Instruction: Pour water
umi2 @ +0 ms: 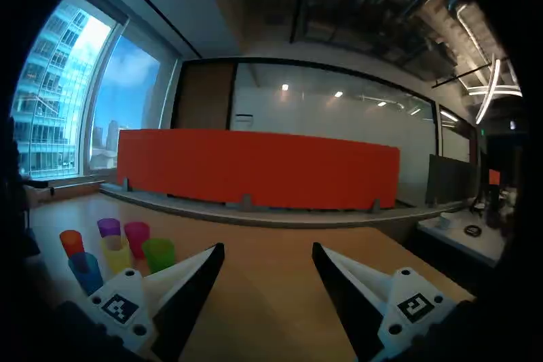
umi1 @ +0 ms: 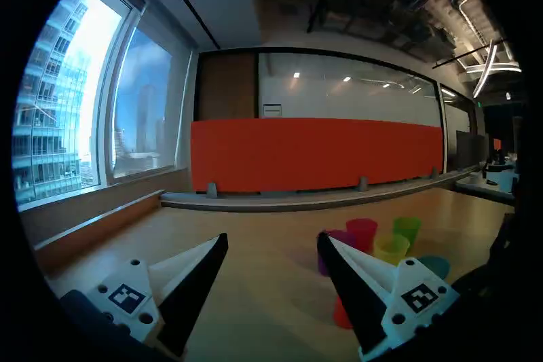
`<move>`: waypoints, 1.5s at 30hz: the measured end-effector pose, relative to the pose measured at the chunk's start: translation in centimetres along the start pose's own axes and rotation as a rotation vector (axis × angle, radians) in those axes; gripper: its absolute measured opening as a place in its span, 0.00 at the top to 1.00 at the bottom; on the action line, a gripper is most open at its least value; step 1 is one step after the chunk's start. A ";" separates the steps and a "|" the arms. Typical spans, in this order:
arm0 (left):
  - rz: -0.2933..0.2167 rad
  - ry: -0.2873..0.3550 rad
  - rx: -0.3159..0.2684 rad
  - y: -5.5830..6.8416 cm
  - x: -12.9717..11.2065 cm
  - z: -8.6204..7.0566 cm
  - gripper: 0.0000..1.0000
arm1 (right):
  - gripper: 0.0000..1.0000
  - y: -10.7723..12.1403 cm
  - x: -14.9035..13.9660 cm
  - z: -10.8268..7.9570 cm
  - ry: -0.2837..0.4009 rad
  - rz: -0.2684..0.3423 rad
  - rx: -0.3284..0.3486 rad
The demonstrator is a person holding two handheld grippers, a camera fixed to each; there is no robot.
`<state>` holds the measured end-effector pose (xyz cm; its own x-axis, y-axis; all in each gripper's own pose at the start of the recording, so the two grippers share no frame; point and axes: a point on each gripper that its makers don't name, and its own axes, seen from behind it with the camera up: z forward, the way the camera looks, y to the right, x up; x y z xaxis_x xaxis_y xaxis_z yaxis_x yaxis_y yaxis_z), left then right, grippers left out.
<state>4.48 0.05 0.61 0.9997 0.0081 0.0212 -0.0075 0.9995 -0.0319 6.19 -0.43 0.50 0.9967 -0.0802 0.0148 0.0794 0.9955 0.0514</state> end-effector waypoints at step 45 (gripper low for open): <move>-0.042 -0.044 -0.068 -0.6 13.8 3.0 0.01 | 0.00 0.5 12.4 2.6 -0.028 0.054 0.027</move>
<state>18.21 -0.30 3.95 0.9972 -0.0304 0.0681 0.0370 0.9945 -0.0978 18.54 -1.03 3.35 0.9986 -0.0278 0.0459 0.0242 0.9968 0.0767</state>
